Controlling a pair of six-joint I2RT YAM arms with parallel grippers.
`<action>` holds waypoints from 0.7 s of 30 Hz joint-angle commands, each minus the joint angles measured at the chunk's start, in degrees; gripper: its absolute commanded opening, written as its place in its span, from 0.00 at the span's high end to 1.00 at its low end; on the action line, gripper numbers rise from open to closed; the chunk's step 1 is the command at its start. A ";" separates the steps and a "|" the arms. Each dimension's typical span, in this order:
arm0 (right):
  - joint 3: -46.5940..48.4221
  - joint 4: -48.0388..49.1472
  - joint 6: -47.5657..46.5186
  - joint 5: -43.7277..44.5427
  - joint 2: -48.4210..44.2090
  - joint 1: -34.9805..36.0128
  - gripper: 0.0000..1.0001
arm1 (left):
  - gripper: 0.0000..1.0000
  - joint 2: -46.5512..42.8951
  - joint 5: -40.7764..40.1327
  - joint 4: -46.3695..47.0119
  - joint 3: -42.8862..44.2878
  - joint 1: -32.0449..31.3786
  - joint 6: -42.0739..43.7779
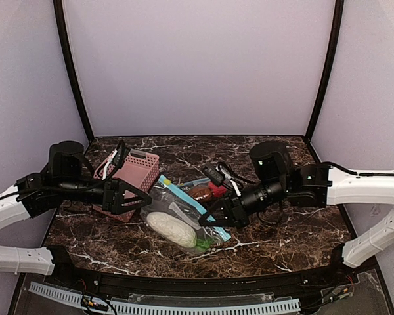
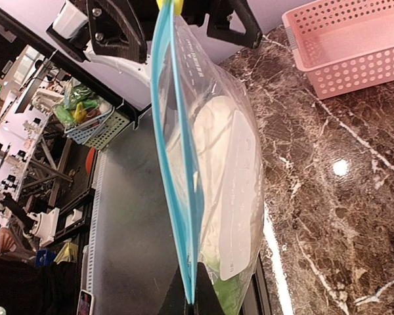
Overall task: Place the food in the zip-top bag and seal the zipper
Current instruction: Hold the zipper from the zipper food storage bag.
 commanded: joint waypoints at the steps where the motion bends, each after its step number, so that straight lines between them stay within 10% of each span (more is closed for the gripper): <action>1: -1.29 3.63 -0.49 -6.98 -0.52 -0.50 1.00 | 0.14 0.43 6.44 1.39 2.04 0.39 1.61; 12: -1.13 3.75 -0.27 -8.21 0.93 -0.51 1.00 | 0.51 3.86 13.99 6.79 2.62 0.32 -1.53; 21: -0.82 3.74 -0.23 -8.57 2.16 -0.51 1.00 | 0.55 5.22 17.02 13.28 1.75 0.38 -4.83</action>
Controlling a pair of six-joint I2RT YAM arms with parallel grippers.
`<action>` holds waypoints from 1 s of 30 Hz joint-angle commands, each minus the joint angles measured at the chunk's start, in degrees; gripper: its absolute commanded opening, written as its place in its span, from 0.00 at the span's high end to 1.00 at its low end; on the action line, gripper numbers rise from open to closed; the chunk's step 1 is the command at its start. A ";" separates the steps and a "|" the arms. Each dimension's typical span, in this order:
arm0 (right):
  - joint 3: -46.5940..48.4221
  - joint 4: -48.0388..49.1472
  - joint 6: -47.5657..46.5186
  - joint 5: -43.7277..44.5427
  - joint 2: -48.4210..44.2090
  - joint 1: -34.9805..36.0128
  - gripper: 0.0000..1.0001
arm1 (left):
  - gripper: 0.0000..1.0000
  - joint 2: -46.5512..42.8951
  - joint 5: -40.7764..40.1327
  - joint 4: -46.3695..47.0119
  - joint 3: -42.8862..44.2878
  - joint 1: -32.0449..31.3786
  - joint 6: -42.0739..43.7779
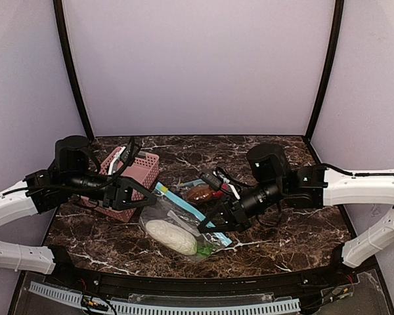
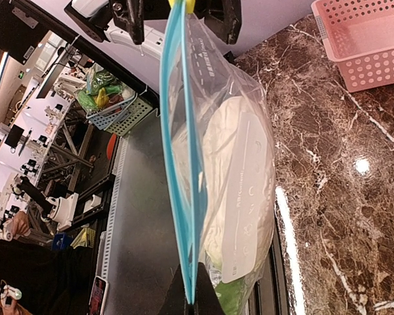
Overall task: Place the food in the zip-top bag and seal the zipper
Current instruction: Hold the zipper from the zipper food storage bag.
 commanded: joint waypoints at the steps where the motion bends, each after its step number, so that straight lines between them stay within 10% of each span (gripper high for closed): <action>1: 0.07 1.76 -0.29 -0.89 0.96 -0.42 1.00 | 0.60 0.45 2.62 4.21 0.59 0.37 -1.72; 8: 0.51 1.87 -0.17 -0.13 1.35 -0.45 1.00 | 0.99 0.57 2.46 4.25 -0.32 0.38 -1.84; 19: 6.49 2.38 -1.63 2.98 4.83 -0.42 0.53 | 0.99 3.72 4.08 2.90 -1.36 0.19 -1.19; 30: 15.08 4.10 -2.69 1.33 13.42 -0.25 0.52 | 0.99 4.25 5.74 4.89 -4.27 -1.63 -2.66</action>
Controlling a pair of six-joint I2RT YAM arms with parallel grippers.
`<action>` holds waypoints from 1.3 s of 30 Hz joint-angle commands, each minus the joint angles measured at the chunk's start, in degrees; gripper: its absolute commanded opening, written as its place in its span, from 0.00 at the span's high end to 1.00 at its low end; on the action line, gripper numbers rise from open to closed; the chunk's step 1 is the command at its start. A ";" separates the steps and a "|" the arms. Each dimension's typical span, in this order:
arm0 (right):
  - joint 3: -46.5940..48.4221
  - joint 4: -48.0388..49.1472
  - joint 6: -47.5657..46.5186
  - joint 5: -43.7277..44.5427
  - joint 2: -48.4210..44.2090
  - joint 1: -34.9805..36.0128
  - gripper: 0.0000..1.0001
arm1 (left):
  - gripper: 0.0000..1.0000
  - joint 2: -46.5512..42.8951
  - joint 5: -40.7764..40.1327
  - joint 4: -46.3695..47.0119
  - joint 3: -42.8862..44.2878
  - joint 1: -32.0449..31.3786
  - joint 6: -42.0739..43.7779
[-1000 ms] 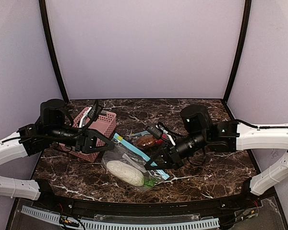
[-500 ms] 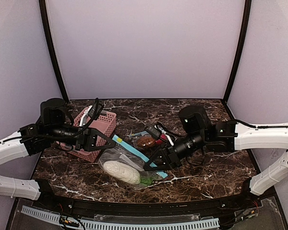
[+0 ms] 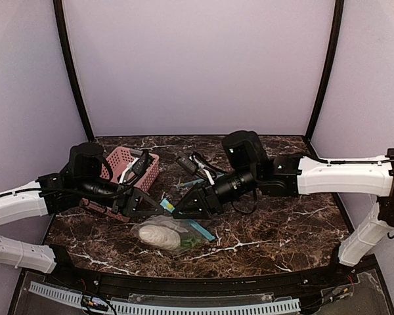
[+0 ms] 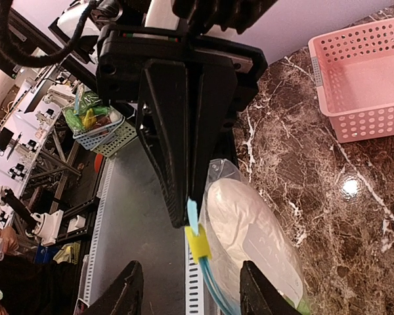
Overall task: Place the food in the zip-top bag and seal the zipper
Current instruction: Hold the zipper from the zipper food storage bag.
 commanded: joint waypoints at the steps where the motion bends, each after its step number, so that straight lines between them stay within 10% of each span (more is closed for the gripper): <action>1: 2.93 2.64 -0.90 -0.62 1.96 -0.23 0.53 | 0.99 -0.58 1.87 1.47 -1.82 -0.69 -0.67; 22: 2.31 5.74 -0.27 -1.35 3.63 -0.19 1.00 | 0.99 0.73 -0.18 2.71 -1.03 -1.04 -0.17; 39: -2.78 5.61 0.33 1.61 0.64 -0.17 1.00 | 0.99 -1.02 -12.35 -4.44 2.23 -0.96 -1.54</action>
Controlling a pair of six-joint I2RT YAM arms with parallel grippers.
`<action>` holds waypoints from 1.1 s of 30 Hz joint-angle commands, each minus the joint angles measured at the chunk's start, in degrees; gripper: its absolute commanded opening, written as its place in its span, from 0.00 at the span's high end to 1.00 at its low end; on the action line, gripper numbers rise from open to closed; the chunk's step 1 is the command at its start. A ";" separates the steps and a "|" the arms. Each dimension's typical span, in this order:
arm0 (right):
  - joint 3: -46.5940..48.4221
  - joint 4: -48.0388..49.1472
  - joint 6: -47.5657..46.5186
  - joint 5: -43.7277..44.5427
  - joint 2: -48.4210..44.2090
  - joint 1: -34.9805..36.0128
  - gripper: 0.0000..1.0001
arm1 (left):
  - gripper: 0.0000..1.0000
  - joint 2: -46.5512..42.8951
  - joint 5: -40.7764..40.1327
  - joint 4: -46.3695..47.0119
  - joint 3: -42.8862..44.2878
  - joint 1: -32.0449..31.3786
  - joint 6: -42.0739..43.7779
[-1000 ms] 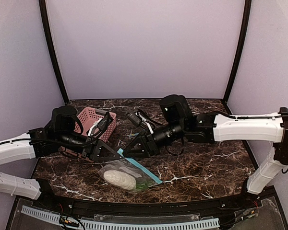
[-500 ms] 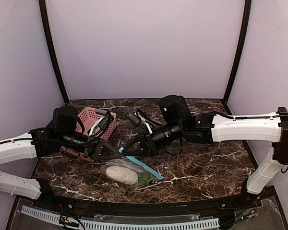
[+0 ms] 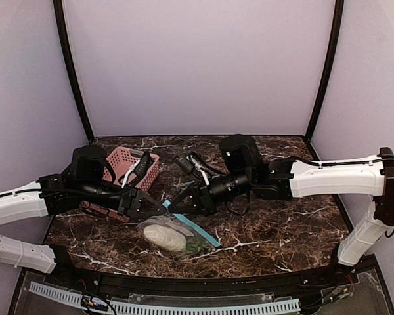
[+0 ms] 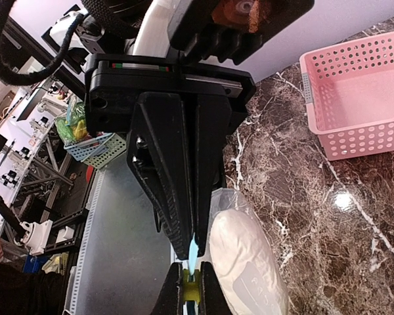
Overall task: Place the food in the zip-top bag and seal the zipper
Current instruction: Hold the zipper from the zipper food storage bag, then zip the zipper on the zipper food storage bag.
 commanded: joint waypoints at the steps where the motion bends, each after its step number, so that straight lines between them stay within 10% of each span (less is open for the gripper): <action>1: -2.03 -1.33 0.32 -0.09 -2.30 -0.21 1.00 | 0.99 -1.02 -3.93 -2.28 2.59 0.42 -1.15; 33: -5.75 -3.68 -0.09 4.71 -4.48 -0.19 1.00 | 0.99 -0.89 -10.58 -6.07 3.73 3.98 -3.29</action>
